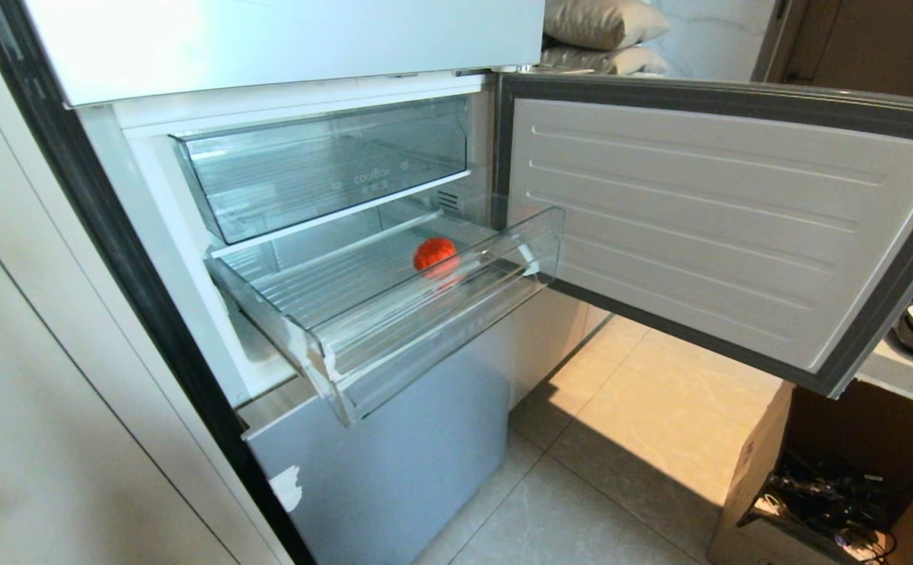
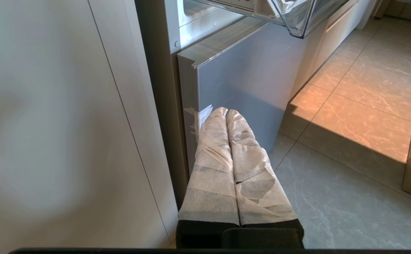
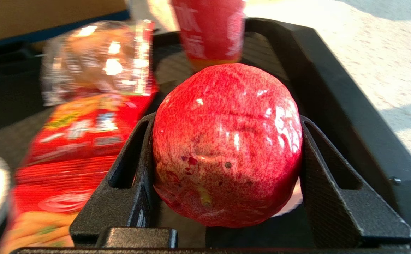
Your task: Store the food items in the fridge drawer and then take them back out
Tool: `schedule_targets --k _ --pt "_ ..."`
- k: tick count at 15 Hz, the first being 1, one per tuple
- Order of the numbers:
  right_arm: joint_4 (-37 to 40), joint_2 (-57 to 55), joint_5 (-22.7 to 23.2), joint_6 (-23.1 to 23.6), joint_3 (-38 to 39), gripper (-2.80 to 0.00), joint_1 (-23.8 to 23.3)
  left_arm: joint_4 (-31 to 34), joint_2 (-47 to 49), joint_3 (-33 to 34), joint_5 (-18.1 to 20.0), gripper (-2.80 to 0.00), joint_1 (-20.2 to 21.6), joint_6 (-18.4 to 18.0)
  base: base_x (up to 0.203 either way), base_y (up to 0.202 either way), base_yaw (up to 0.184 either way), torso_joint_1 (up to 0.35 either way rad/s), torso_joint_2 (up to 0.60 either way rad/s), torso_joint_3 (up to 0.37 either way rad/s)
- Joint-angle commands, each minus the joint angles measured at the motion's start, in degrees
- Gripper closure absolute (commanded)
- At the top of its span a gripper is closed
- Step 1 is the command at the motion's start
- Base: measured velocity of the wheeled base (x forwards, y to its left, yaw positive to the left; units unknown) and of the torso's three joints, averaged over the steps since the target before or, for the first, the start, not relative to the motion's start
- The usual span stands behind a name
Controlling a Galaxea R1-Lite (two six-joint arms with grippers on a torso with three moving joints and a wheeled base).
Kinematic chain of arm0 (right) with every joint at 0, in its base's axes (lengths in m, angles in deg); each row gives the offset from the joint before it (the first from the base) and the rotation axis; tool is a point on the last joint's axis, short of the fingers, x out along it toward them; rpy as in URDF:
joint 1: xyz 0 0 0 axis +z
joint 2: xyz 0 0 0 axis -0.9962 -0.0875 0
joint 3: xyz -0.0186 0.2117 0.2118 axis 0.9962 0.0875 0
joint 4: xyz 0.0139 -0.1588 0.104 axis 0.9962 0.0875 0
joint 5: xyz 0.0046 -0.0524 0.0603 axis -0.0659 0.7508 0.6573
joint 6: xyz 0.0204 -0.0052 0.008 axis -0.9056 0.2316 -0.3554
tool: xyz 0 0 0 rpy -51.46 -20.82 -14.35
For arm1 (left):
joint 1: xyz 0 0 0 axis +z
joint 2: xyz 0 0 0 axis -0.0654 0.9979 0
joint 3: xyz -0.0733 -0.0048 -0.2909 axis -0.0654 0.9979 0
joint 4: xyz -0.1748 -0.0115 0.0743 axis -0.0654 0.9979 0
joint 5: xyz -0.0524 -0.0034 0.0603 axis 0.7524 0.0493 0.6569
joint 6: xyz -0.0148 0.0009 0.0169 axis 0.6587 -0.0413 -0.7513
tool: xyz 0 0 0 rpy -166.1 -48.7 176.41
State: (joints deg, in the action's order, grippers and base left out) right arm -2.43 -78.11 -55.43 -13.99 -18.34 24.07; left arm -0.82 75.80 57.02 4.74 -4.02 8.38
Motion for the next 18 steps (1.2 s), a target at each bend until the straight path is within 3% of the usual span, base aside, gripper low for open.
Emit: schedule_targets --k 1,3,4,12,18 --pt "-0.24 -0.65 0.07 0.12 -0.23 0.0 -0.44 0.0 0.02 0.0 0.01 0.0 0.0 0.0 0.0 0.0 0.0 0.0 0.0 0.0" --pt "-0.24 -1.09 0.07 0.38 -0.44 0.0 -0.53 0.0 0.02 0.0 -0.07 0.0 0.0 0.0 0.0 0.0 0.0 0.0 0.0 0.0" --pt "-0.17 -1.52 0.07 0.3 -0.92 -2.8 -0.62 0.0 0.02 0.0 0.01 0.0 0.0 -0.01 0.0 0.0 0.0 0.0 0.0 0.0" --pt "-0.14 -0.51 0.07 0.25 -1.31 -2.8 -1.8 0.0 0.02 0.0 0.01 0.0 0.0 0.0 0.0 0.0 0.0 0.0 0.0 0.0" --pt "0.01 11.48 0.59 0.46 4.23 -2.8 -2.07 0.0 0.02 0.0 -0.02 0.0 0.0 0.0 0.0 0.0 0.0 0.0 0.0 0.0"
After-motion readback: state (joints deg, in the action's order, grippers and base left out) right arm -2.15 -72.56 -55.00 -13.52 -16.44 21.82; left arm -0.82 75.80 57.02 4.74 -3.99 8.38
